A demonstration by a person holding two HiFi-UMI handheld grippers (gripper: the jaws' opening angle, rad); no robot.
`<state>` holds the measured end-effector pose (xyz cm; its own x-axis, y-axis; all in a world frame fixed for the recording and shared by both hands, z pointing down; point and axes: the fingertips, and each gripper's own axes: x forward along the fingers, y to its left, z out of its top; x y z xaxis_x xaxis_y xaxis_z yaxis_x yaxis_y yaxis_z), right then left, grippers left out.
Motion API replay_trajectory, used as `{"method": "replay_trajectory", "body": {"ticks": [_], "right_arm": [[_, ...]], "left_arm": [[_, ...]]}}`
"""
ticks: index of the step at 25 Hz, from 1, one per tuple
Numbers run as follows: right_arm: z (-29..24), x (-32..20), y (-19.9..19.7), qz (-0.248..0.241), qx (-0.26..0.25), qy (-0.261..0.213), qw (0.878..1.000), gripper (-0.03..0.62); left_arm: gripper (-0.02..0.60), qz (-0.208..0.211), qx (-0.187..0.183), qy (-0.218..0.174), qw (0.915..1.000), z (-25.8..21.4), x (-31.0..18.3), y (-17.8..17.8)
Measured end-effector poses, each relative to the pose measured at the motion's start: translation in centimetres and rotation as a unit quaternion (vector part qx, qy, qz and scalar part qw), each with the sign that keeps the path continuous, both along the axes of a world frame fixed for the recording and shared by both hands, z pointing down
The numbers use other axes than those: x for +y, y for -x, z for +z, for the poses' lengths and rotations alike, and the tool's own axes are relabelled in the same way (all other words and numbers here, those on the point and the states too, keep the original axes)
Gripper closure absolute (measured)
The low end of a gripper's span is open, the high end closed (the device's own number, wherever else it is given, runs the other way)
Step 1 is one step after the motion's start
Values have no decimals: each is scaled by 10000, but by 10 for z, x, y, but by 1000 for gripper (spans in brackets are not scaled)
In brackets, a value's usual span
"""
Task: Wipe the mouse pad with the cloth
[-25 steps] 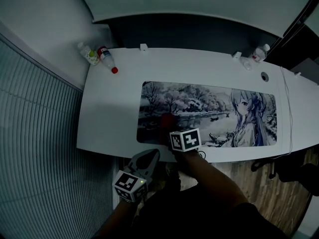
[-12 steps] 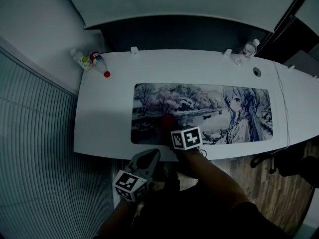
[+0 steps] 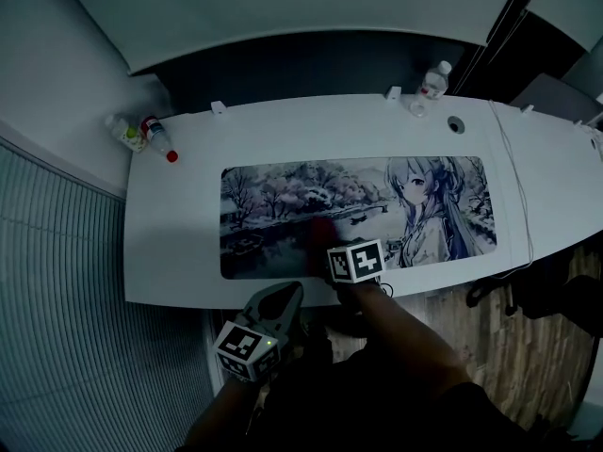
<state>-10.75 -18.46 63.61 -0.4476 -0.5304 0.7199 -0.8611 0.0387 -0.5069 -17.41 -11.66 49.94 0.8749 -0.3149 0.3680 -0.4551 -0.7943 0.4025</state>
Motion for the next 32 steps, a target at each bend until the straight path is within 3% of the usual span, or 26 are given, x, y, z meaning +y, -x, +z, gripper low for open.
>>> {"method": "replay_trajectory", "body": {"ticks": [32], "right_arm": [[1, 126, -318, 1047, 99, 137, 9944, 487]], "left_arm": [[575, 1159, 128, 87, 9931, 0, 96, -285]]}}
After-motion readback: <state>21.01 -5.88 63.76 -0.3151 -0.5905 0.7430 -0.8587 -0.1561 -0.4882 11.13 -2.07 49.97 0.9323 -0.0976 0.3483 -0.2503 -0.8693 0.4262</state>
